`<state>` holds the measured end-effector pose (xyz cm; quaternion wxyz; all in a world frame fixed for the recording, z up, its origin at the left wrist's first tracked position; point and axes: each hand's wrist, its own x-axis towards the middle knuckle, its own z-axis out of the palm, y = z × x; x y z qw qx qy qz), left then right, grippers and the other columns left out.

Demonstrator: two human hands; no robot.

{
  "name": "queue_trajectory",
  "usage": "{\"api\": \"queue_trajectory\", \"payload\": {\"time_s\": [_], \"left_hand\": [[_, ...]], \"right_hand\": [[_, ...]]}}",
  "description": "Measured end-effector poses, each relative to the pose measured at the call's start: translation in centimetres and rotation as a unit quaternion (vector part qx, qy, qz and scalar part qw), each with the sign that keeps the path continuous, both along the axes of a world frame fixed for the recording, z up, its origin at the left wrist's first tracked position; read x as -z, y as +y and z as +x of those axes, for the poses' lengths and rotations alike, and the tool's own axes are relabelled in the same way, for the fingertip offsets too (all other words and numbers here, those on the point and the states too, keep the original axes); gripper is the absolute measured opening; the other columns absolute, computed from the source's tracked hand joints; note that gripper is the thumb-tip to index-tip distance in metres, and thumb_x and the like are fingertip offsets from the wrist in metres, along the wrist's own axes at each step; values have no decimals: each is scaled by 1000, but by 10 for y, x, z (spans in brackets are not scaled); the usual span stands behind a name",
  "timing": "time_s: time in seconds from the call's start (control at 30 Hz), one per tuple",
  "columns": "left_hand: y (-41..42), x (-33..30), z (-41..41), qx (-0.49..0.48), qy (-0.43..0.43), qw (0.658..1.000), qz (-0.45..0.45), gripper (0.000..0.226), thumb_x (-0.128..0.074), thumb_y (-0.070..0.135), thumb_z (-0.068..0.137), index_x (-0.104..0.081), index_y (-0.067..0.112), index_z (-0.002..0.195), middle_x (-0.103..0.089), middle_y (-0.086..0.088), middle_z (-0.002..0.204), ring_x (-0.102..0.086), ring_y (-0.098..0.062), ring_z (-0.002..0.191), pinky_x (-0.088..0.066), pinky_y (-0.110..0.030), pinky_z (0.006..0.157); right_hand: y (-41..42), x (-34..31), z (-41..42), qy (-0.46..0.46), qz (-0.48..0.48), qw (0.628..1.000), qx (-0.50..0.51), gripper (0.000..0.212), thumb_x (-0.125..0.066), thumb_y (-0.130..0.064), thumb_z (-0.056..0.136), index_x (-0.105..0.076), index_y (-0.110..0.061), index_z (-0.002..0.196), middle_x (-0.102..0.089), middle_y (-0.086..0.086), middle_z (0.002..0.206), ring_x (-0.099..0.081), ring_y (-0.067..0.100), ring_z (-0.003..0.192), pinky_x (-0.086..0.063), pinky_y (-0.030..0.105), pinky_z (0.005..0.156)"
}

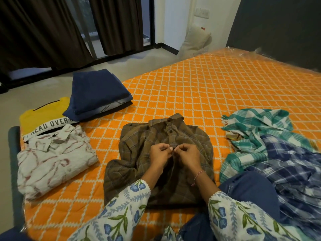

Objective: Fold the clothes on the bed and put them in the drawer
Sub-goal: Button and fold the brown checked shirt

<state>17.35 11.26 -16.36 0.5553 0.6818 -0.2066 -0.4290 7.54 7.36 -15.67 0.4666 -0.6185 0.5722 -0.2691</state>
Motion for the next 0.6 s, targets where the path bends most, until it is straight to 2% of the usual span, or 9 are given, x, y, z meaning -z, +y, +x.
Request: {"api": "queue_trajectory", "payload": {"time_s": [0.1, 0.2, 0.23, 0.3, 0.4, 0.43, 0.47, 0.53, 0.6], "left_hand": [[0, -4, 6, 32, 89, 996, -8, 12, -58, -4, 89, -61, 6, 84, -63, -6, 80, -62, -11, 72, -51, -13, 55], [-2, -9, 15, 84, 124, 988, -26, 15, -56, -2, 91, -60, 9, 82, -61, -4, 77, -61, -6, 64, -50, -13, 55], [-3, -11, 18, 102, 98, 989, -30, 15, -57, -1, 91, -59, 11, 82, -60, -2, 76, -60, -4, 63, -49, -13, 54], [-7, -13, 23, 144, -7, 989, -21, 11, -62, 3, 88, -57, 13, 85, -57, 2, 73, -57, -5, 65, -47, -12, 53], [-14, -9, 31, 214, -199, 956, -9, 14, -71, 7, 81, -58, 12, 84, -53, 4, 65, -50, -4, 62, -39, -10, 53], [-13, -8, 32, 222, -239, 945, -6, 14, -72, 8, 81, -58, 12, 83, -52, 5, 64, -48, -3, 61, -36, -9, 53], [-13, -6, 34, 220, -254, 942, -7, 11, -70, 11, 83, -59, 12, 82, -51, 6, 63, -46, -1, 59, -36, -10, 53], [-12, -2, 38, 195, -223, 955, -9, 12, -59, 15, 92, -61, 10, 81, -52, 4, 63, -48, -3, 58, -39, -17, 56], [-12, 0, 41, 183, -217, 959, 15, 18, -50, 10, 96, -64, 8, 85, -58, -3, 70, -55, -10, 66, -45, -24, 59]], "right_hand": [[-5, -12, -4, -147, 158, 976, 13, 21, -58, -1, 87, -66, -9, 69, -61, 4, 66, -56, 13, 60, -45, 19, 50], [-8, -19, -8, -205, 246, 947, -2, 14, -58, -4, 89, -64, -8, 78, -60, 5, 70, -57, 12, 64, -48, 24, 60], [-10, -19, -8, -212, 252, 944, -7, 13, -57, -4, 90, -64, -8, 79, -60, 5, 71, -57, 12, 66, -49, 24, 61], [-15, -20, -4, -216, 243, 946, -3, 16, -54, -4, 92, -61, -9, 78, -60, 5, 73, -58, 12, 67, -51, 23, 58], [-31, -24, 5, -191, 213, 958, 21, 21, -50, -6, 96, -56, -12, 77, -58, 5, 74, -59, 13, 66, -54, 24, 52], [-38, -25, 8, -180, 203, 962, 29, 22, -48, -6, 96, -54, -12, 76, -57, 5, 74, -58, 14, 65, -54, 24, 49], [-46, -27, 13, -171, 195, 965, 39, 23, -46, -6, 97, -53, -13, 76, -56, 5, 74, -57, 14, 62, -53, 23, 46], [-60, -27, 20, -147, 179, 971, 54, 26, -45, -6, 98, -53, -13, 74, -55, 5, 71, -55, 14, 58, -51, 23, 43], [-66, -24, 26, -121, 163, 977, 56, 27, -44, -7, 98, -52, -13, 74, -55, 5, 70, -56, 14, 57, -50, 22, 44]]}}
